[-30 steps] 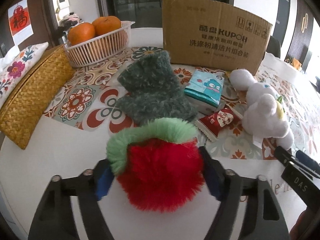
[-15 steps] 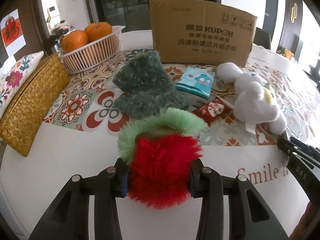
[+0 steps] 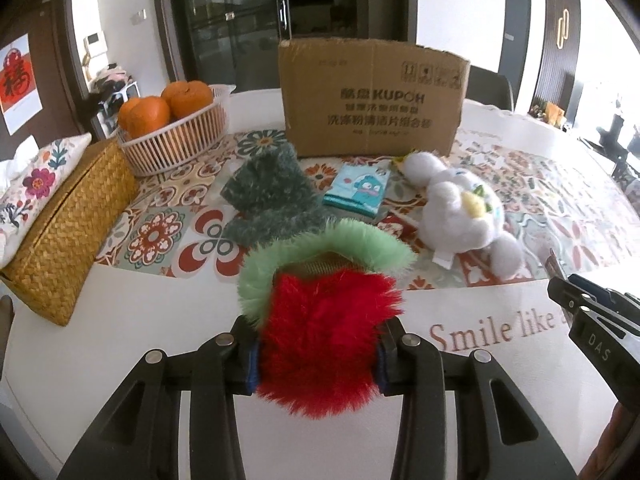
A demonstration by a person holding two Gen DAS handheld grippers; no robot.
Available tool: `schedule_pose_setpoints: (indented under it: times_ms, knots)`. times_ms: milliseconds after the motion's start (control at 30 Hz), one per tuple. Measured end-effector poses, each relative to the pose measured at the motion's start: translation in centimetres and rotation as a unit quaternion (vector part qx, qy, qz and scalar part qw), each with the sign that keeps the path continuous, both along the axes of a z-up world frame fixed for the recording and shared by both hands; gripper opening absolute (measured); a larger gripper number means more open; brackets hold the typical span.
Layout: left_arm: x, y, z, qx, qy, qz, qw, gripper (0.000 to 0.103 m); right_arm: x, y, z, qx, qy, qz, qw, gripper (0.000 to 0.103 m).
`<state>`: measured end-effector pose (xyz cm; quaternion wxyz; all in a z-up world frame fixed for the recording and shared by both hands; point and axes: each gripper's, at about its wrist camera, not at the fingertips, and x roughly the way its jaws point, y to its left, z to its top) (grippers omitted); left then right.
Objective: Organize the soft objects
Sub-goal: 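Carry the pom-pom and snack bar over the cardboard box and release both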
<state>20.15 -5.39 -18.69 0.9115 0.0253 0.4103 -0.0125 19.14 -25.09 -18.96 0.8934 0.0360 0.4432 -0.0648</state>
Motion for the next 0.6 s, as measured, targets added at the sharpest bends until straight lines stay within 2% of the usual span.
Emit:
schedule_pose_setpoints:
  times_ms: [600]
  knots:
    - [-0.5,0.5,9.0,-0.028,-0.057,-0.034,0.9974,0.04,-2.0,1.8,9.7,0.036,-0.086,0.031,0.995,0.023]
